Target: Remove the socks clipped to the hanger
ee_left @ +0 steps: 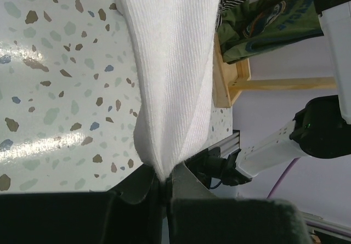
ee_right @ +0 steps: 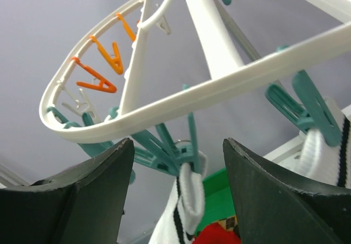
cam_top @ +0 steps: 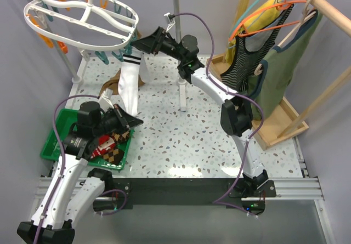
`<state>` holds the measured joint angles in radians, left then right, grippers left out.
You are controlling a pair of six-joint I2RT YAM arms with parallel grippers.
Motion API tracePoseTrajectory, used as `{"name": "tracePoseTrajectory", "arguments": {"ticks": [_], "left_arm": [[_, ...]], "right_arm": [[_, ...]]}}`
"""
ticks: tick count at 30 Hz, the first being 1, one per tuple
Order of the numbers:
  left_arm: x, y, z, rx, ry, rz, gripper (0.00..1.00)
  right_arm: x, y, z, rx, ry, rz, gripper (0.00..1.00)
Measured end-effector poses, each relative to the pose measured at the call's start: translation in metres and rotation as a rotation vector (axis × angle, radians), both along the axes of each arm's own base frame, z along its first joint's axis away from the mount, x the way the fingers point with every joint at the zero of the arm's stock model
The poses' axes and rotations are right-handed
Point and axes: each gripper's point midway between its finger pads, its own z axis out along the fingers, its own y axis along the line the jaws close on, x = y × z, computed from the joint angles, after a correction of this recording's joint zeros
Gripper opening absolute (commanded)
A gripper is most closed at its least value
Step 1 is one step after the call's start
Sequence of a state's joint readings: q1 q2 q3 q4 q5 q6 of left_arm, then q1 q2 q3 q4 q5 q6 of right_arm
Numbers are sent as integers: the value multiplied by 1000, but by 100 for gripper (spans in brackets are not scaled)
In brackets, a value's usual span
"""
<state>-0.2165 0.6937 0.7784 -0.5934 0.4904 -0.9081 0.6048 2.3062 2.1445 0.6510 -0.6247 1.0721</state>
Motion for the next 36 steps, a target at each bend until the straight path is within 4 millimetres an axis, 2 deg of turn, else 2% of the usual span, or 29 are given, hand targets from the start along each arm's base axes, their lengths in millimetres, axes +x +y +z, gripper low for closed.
{"name": "tracePoseTrajectory", "arguments": {"ticks": [4, 8, 20, 30, 36], "left_arm": [[0, 0, 3, -4, -3, 2, 0], [1, -1, 5, -12, 1, 7, 0], [1, -1, 6, -16, 2, 10, 0], [1, -1, 6, -18, 4, 11, 0], [1, -1, 6, -18, 5, 11, 0]], "right_arm": [[-5, 0, 14, 21, -24, 5, 67], [-6, 3, 20, 34, -34, 13, 67], [6, 15, -11, 10, 19, 24, 61], [0, 20, -9, 14, 16, 32, 61], [-5, 21, 5, 32, -9, 36, 58]]}}
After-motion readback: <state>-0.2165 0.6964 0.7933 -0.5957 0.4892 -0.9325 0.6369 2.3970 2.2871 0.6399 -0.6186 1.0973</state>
